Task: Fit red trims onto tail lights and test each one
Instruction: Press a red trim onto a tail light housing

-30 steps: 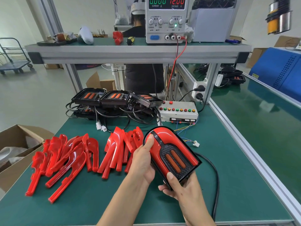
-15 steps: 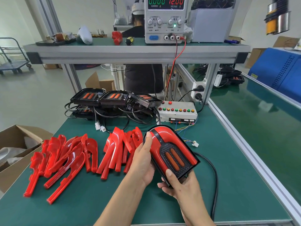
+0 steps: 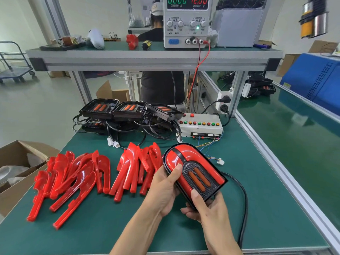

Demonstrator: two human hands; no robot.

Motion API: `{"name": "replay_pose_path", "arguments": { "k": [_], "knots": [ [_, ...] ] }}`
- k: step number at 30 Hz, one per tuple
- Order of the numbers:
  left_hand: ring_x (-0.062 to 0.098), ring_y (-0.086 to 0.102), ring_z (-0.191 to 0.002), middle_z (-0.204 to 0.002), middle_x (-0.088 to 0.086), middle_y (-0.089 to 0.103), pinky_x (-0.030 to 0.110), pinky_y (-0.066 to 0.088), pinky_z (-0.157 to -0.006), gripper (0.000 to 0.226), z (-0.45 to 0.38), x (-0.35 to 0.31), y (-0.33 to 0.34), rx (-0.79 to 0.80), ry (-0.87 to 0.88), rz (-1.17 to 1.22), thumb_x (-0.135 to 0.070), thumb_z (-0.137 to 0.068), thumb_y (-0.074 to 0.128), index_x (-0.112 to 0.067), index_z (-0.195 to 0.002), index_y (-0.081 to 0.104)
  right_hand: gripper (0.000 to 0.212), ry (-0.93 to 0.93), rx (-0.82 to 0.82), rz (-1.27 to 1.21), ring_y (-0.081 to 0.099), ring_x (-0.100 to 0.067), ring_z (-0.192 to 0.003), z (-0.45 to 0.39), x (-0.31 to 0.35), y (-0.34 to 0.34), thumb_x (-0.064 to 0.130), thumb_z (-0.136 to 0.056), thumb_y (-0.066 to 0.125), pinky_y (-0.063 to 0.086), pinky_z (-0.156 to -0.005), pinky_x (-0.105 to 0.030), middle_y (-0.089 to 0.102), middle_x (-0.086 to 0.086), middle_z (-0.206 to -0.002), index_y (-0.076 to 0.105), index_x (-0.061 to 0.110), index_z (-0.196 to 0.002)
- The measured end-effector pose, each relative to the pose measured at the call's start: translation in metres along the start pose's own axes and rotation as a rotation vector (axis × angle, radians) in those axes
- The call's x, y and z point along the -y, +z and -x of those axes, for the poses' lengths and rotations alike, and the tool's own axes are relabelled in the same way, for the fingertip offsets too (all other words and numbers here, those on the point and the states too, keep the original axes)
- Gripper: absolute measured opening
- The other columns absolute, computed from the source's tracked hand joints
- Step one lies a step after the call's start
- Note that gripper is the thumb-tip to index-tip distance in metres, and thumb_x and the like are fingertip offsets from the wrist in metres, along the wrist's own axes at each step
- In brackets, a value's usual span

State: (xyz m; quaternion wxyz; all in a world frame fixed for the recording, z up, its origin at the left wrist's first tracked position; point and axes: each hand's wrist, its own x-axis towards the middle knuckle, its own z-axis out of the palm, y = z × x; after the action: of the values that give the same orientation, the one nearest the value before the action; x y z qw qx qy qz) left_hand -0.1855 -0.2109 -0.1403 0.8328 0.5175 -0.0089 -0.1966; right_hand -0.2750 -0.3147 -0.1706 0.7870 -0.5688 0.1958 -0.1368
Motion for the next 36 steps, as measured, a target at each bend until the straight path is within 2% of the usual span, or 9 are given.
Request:
{"name": "replay_pose_path", "arguments": {
  "k": [4, 8, 12, 15, 20, 24, 28, 32, 36],
  "knots": [
    [0.038, 0.066, -0.116, -0.124, 0.021, 0.069, 0.045, 0.06, -0.089, 0.041, 0.0, -0.004, -0.001, 0.038, 0.005, 0.013, -0.024, -0.094, 0.065, -0.003, -0.129, 0.057, 0.061, 0.028, 0.008, 0.04, 0.076, -0.04, -0.071, 0.002, 0.005, 0.0, 0.045, -0.066, 0.079, 0.06, -0.056, -0.029, 0.078, -0.013, -0.086, 0.058, 0.02, -0.117],
    [0.037, 0.066, -0.117, -0.126, 0.02, 0.069, 0.047, 0.058, -0.091, 0.043, 0.002, -0.01, -0.003, 0.052, -0.009, 0.047, -0.024, -0.092, 0.065, -0.005, -0.131, 0.058, 0.07, 0.151, 0.058, 0.13, 0.076, -0.041, -0.074, 0.004, 0.02, -0.012, 0.069, -0.065, 0.067, 0.061, -0.055, -0.035, 0.078, -0.009, -0.088, 0.06, 0.021, -0.116],
    [0.03, 0.072, -0.105, -0.121, 0.018, 0.071, 0.039, 0.061, -0.077, 0.045, 0.004, -0.015, -0.005, 0.054, -0.037, 0.122, -0.023, -0.088, 0.065, -0.006, -0.129, 0.061, 0.074, 0.013, -0.174, 0.376, 0.074, -0.028, -0.06, 0.0, 0.034, -0.043, 0.094, -0.07, 0.047, 0.056, -0.057, -0.04, 0.074, 0.003, -0.078, 0.06, 0.031, -0.105],
    [0.03, 0.072, -0.105, -0.12, 0.017, 0.072, 0.039, 0.061, -0.076, 0.045, 0.007, -0.014, -0.004, 0.084, -0.067, 0.118, -0.022, -0.086, 0.065, -0.007, -0.129, 0.061, 0.062, -0.082, -0.182, 0.475, 0.073, -0.011, -0.068, -0.014, 0.046, -0.052, 0.09, -0.073, 0.041, 0.053, -0.058, -0.03, 0.072, 0.022, -0.087, 0.059, 0.04, -0.106],
    [0.029, 0.072, -0.105, -0.121, 0.018, 0.072, 0.037, 0.06, -0.076, 0.043, 0.014, -0.011, -0.003, 0.115, -0.077, 0.079, -0.021, -0.088, 0.061, -0.006, -0.129, 0.061, 0.05, -0.044, 0.068, 0.474, 0.065, -0.009, -0.071, -0.036, 0.051, -0.044, 0.074, -0.083, 0.051, 0.05, -0.058, -0.026, 0.075, 0.004, -0.091, 0.071, 0.034, -0.105],
    [0.03, 0.072, -0.106, -0.12, 0.018, 0.072, 0.038, 0.06, -0.077, 0.043, 0.016, -0.014, -0.006, 0.115, -0.089, 0.052, -0.022, -0.087, 0.063, -0.006, -0.127, 0.062, 0.045, -0.047, 0.205, 0.449, 0.072, -0.01, -0.083, -0.037, 0.044, -0.045, 0.068, -0.092, 0.048, 0.054, -0.068, -0.022, 0.077, 0.002, -0.094, 0.072, 0.032, -0.105],
    [0.031, 0.071, -0.109, -0.119, 0.015, 0.073, 0.043, 0.06, -0.081, 0.044, 0.015, -0.016, -0.005, 0.104, -0.087, -0.019, -0.034, -0.088, 0.067, -0.01, -0.125, 0.065, 0.045, -0.117, 0.243, 0.463, 0.058, -0.008, -0.062, -0.039, 0.038, -0.048, 0.07, -0.095, 0.049, 0.042, -0.054, -0.02, 0.075, 0.004, -0.081, 0.073, 0.033, -0.103],
    [0.022, 0.075, -0.099, -0.109, 0.009, 0.077, 0.035, 0.061, -0.075, 0.056, 0.012, -0.017, -0.002, -0.001, -0.081, -0.121, -0.052, -0.078, 0.072, -0.011, -0.117, 0.07, 0.045, -0.194, 0.256, 0.51, 0.062, -0.001, -0.065, -0.041, 0.033, -0.053, 0.07, -0.09, 0.048, 0.045, -0.057, -0.013, 0.076, 0.006, -0.085, 0.072, 0.036, -0.107],
    [0.013, 0.072, -0.084, -0.096, -0.002, 0.078, 0.033, 0.055, -0.075, 0.071, 0.004, -0.024, -0.003, -0.207, 0.004, -0.318, -0.07, -0.06, 0.083, -0.023, -0.111, 0.067, 0.04, -0.235, 0.237, 0.541, 0.072, -0.004, -0.089, -0.042, 0.028, -0.058, 0.067, -0.092, 0.047, 0.05, -0.076, -0.012, 0.077, 0.011, -0.098, 0.071, 0.041, -0.11]
  ]
}}
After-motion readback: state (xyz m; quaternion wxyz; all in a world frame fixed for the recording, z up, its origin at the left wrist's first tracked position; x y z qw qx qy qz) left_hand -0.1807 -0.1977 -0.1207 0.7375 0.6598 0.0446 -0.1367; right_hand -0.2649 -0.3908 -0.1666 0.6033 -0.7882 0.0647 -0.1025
